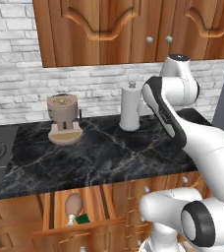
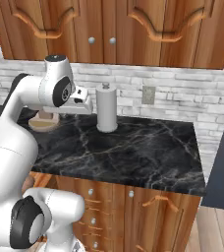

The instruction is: Restock the sink supplies by placing the sponge and soap dispenser on the counter and next to the sink. Make sure the soap dispenser is upright.

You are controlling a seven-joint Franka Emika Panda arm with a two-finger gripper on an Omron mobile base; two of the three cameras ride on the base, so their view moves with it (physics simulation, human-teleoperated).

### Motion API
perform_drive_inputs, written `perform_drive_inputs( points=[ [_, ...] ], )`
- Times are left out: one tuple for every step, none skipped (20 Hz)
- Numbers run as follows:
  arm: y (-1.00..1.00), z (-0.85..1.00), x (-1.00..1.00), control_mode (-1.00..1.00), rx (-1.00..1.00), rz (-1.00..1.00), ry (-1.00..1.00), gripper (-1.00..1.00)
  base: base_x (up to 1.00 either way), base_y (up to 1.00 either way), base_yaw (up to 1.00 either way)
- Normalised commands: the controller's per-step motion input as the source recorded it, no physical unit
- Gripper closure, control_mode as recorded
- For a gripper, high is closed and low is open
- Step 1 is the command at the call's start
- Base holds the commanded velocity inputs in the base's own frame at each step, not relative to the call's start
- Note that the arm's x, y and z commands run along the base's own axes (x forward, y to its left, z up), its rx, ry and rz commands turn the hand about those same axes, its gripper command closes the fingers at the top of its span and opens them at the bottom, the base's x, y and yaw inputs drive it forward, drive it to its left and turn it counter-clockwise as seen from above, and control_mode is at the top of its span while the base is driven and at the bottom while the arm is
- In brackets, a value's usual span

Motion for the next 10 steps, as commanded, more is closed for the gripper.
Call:
perform_drive_inputs(
  points=[
    [0.0, 0.0, 0.0, -1.0, 0.0, 0.0, 0.0, -1.0, 0.0, 0.0, 0.0],
    [0.0, 0.0, 0.0, 1.0, 0.0, 0.0, 0.0, -1.0, 0.0, 0.0, 0.0],
    [0.0, 0.0, 0.0, 1.0, 0.0, 0.0, 0.0, -1.0, 0.0, -0.01, 0.15],
    [0.0, 0.0, 0.0, 1.0, 0.0, 0.0, 0.0, -1.0, -0.19, -0.49, 0.26],
    [0.0, 0.0, 0.0, 1.0, 0.0, 0.0, 0.0, -1.0, -0.26, -0.57, 0.38],
    [0.0, 0.0, 0.0, 1.0, 0.0, 0.0, 0.0, -1.0, -0.18, -0.64, 0.46],
    [0.0, 0.0, 0.0, 1.0, 0.0, 0.0, 0.0, -1.0, -0.08, -0.66, 0.48],
    [0.0, 0.0, 0.0, 1.0, 0.0, 0.0, 0.0, -1.0, 0.0, -0.71, 0.55],
    [0.0, 0.0, 0.0, 1.0, 0.0, 0.0, 0.0, -1.0, 0.0, -0.67, 0.58],
    [0.0, 0.0, 0.0, 1.0, 0.0, 0.0, 0.0, -1.0, 0.0, -0.66, 0.61]
  ],
)
